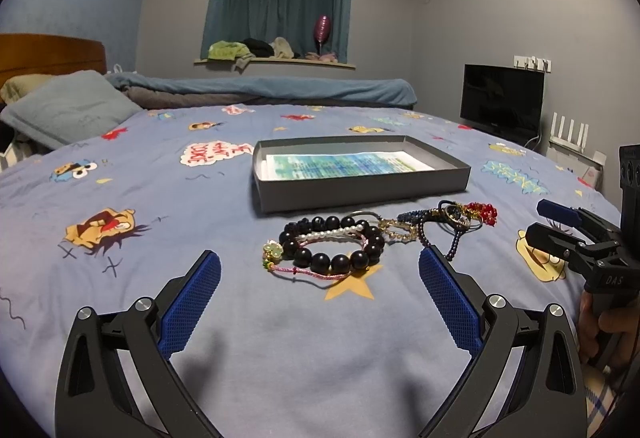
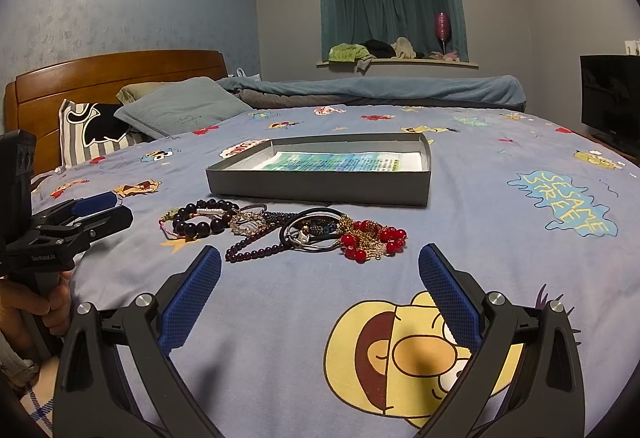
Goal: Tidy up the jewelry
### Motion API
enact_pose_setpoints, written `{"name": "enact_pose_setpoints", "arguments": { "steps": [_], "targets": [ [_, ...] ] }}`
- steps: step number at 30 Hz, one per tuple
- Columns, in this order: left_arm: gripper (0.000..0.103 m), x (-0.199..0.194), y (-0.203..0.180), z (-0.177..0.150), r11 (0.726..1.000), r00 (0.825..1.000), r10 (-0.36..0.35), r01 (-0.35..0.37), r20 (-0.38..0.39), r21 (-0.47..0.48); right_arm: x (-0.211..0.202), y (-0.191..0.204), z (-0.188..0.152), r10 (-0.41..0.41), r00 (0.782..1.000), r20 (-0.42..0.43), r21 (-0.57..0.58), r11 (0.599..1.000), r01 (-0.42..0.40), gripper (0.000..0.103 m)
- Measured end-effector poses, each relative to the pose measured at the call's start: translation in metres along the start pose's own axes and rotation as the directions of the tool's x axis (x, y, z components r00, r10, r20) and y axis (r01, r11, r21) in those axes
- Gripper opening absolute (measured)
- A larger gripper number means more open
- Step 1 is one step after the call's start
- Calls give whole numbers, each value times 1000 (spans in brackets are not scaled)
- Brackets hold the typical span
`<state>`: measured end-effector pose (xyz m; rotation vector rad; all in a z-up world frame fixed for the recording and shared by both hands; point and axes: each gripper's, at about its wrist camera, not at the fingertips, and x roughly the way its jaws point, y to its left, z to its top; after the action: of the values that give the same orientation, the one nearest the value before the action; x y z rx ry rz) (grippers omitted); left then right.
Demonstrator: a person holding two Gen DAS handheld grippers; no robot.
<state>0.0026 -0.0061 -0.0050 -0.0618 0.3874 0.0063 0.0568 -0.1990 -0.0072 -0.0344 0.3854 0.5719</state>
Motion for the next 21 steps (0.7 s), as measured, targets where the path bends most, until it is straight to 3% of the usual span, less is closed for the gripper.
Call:
{"name": "enact_pose_setpoints", "arguments": {
  "steps": [21],
  "targets": [
    [99, 2, -2, 1, 1000, 1000, -1, 1, -2, -1, 1, 0, -1, 0, 1000, -3, 0, 1000, 0, 98]
  ]
}}
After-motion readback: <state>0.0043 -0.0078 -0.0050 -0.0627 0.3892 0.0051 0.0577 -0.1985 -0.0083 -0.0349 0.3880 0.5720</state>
